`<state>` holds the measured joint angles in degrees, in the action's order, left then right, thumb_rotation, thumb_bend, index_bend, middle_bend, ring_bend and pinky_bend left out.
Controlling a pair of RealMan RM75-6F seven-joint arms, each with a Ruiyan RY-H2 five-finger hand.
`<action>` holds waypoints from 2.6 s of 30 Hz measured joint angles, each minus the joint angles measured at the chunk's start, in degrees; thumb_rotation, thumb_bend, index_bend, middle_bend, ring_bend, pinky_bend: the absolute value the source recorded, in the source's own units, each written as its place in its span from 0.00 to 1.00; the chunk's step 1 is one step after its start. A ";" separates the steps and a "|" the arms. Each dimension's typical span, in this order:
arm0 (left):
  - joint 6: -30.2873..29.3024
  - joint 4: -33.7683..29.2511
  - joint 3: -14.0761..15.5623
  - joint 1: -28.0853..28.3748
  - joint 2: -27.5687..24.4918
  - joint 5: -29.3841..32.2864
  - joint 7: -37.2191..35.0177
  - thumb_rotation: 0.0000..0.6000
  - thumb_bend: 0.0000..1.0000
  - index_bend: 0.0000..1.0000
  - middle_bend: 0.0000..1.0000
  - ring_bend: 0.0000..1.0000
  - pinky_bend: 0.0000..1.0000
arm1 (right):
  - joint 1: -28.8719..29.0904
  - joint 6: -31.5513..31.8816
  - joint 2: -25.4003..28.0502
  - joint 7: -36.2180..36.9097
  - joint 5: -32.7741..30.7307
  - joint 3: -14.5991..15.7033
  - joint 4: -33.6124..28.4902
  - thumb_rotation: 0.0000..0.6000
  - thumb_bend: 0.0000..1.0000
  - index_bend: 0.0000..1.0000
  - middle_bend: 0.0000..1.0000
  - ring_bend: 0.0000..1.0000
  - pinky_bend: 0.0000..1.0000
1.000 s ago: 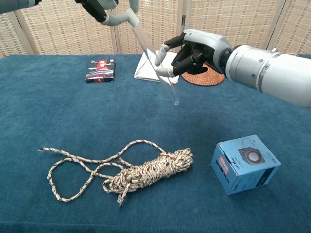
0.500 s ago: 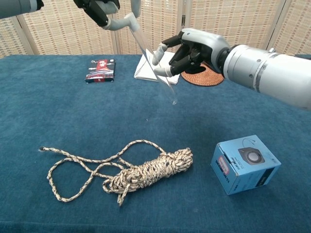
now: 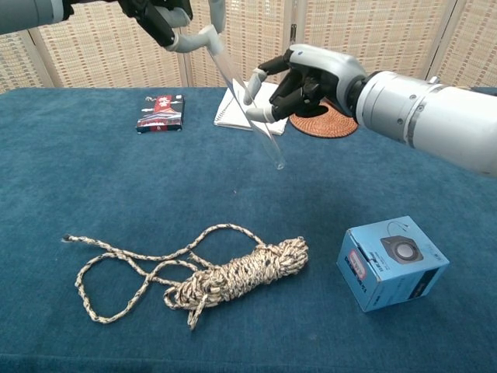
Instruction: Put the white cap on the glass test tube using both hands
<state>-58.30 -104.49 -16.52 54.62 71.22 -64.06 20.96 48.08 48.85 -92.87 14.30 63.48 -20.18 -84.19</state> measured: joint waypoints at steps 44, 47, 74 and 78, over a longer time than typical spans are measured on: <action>-2.39 8.31 5.17 -8.81 -4.25 1.28 -4.17 1.00 0.33 0.00 0.55 0.51 0.79 | 5.62 -7.28 -6.69 -17.13 -14.28 6.45 19.14 1.00 0.62 0.93 1.00 1.00 1.00; -2.36 8.49 5.12 -9.14 -4.29 1.27 -4.34 1.00 0.33 0.00 0.55 0.51 0.79 | 5.57 -7.56 -8.51 -16.40 -13.16 6.15 21.66 1.00 0.56 0.85 1.00 1.00 1.00; -2.37 7.54 5.72 -13.78 -7.86 3.85 -5.64 1.00 0.33 0.02 0.55 0.52 0.74 | 1.24 -3.72 0.24 -20.80 -13.85 4.54 10.70 1.00 0.14 0.28 0.98 1.00 1.00; -4.01 7.61 6.10 -15.98 -8.56 4.44 -6.61 1.00 0.33 0.13 0.52 0.46 0.59 | -1.65 0.45 7.60 -22.39 -11.99 5.10 3.03 1.00 0.33 0.43 0.83 0.91 1.00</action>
<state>-62.31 -96.87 -10.42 38.64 62.66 -59.62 14.35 46.43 49.31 -85.27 -8.09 51.50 -15.08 -81.15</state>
